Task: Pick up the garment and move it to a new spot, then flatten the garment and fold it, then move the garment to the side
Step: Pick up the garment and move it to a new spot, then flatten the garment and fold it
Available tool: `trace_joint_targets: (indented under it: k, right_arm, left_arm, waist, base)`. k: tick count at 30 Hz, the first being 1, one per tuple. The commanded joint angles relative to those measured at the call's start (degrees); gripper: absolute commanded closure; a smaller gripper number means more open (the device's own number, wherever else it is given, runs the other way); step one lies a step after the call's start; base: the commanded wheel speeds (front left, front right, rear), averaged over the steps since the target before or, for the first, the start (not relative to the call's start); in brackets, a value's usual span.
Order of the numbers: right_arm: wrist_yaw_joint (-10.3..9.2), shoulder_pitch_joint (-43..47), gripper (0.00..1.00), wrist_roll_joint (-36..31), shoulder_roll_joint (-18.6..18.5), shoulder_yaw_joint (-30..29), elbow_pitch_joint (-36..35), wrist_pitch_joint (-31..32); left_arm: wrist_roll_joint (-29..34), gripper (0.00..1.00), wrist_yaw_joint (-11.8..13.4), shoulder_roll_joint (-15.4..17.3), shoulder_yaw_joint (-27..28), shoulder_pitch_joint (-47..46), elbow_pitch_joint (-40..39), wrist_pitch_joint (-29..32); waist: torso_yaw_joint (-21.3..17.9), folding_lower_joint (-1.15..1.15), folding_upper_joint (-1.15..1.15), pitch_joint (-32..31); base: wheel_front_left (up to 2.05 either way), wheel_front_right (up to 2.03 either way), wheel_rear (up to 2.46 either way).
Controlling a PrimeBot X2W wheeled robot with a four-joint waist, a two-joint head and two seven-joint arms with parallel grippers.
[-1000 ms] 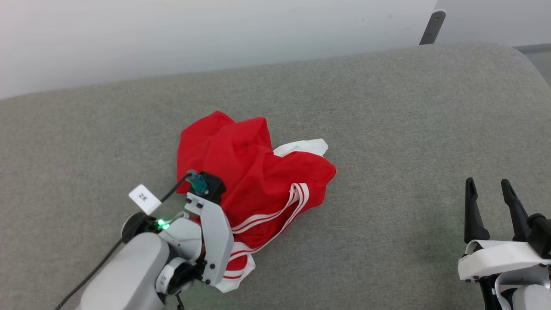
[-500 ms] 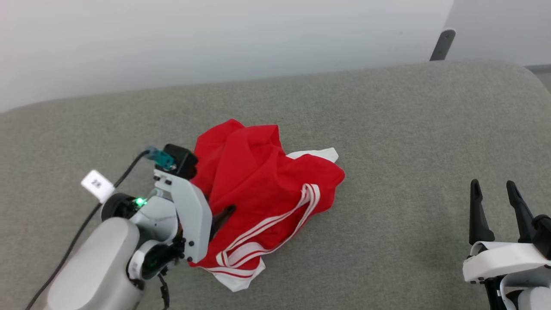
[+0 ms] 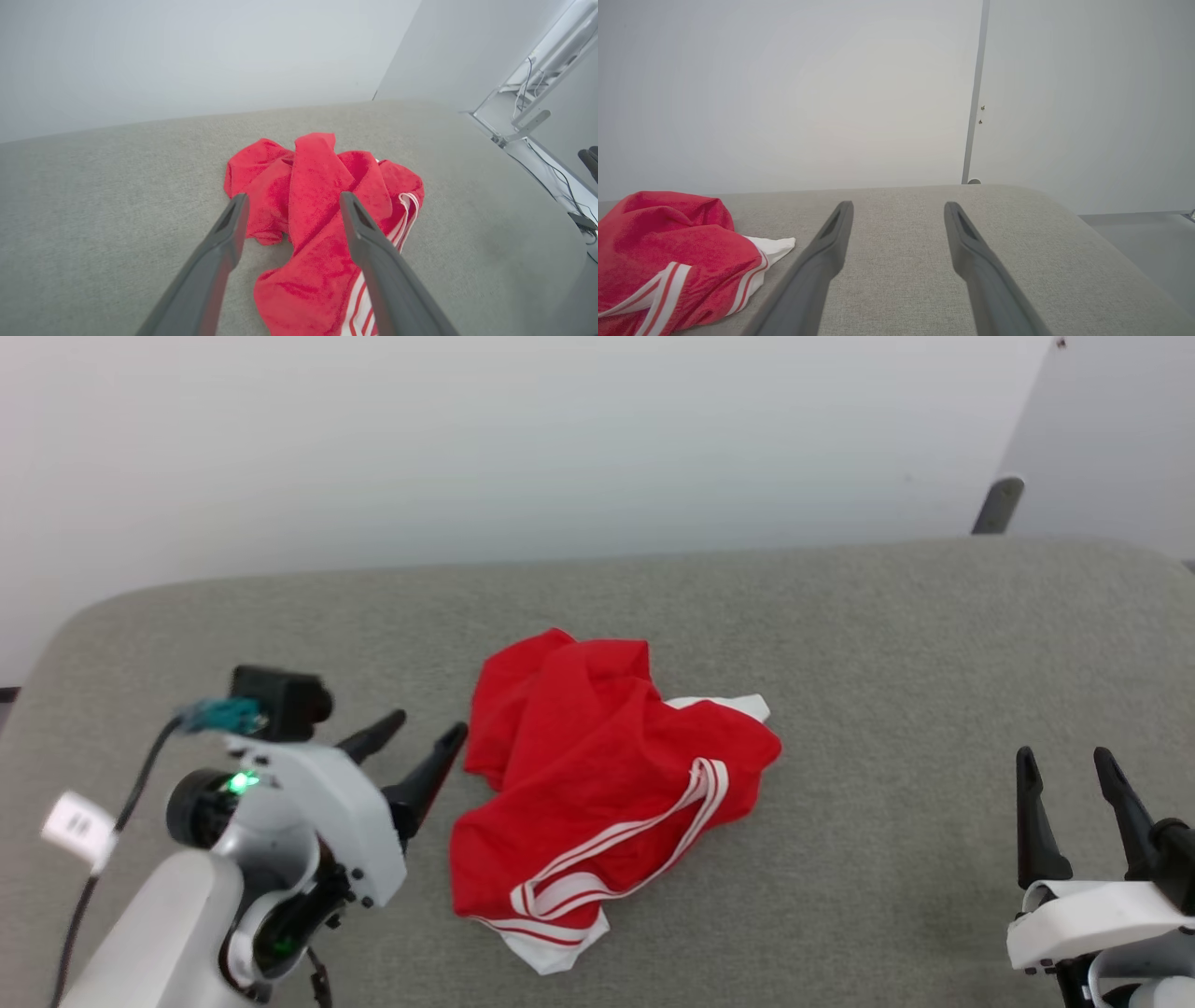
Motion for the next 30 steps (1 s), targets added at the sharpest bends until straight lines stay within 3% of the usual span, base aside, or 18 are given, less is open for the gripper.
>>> trace_joint_targets:
  k: [1, 17, 22, 30]
  right_arm:
    - [0.0, 1.02, 0.0, 0.03, -0.19, 0.31, -0.33, 0.06]
    - [0.0, 3.82, 0.0, 2.1, -1.61, 2.61, 1.74, -1.28]
    - [0.0, 4.8, 0.0, 2.55, -1.36, 2.57, 2.36, -1.69]
    - [0.0, 6.39, 0.0, 2.62, -1.27, 2.15, 2.75, -2.38]
  left_arm:
    - [0.71, 0.0, -0.24, 0.17, 0.85, 1.48, -0.38, -2.38]
    - [6.4, 0.0, -1.93, 1.19, 7.16, 14.34, 1.27, -31.07]
    - [6.46, 0.0, -1.95, 0.96, 8.56, 17.5, 3.55, -35.37]
    - [5.97, 0.0, -2.29, 1.07, 11.21, 20.5, 6.25, -37.36]
  waist:
    - [1.51, 0.0, 0.0, -1.56]
    - [5.4, 0.0, 0.0, -5.89]
    - [6.49, 0.0, 0.0, -6.76]
    - [7.74, 0.0, 0.0, -7.51]
  base:
    - [0.0, 0.0, 0.0]
    - [0.0, 0.0, 0.0]
    - [0.0, 0.0, 0.0]
    - [0.0, 0.0, 0.0]
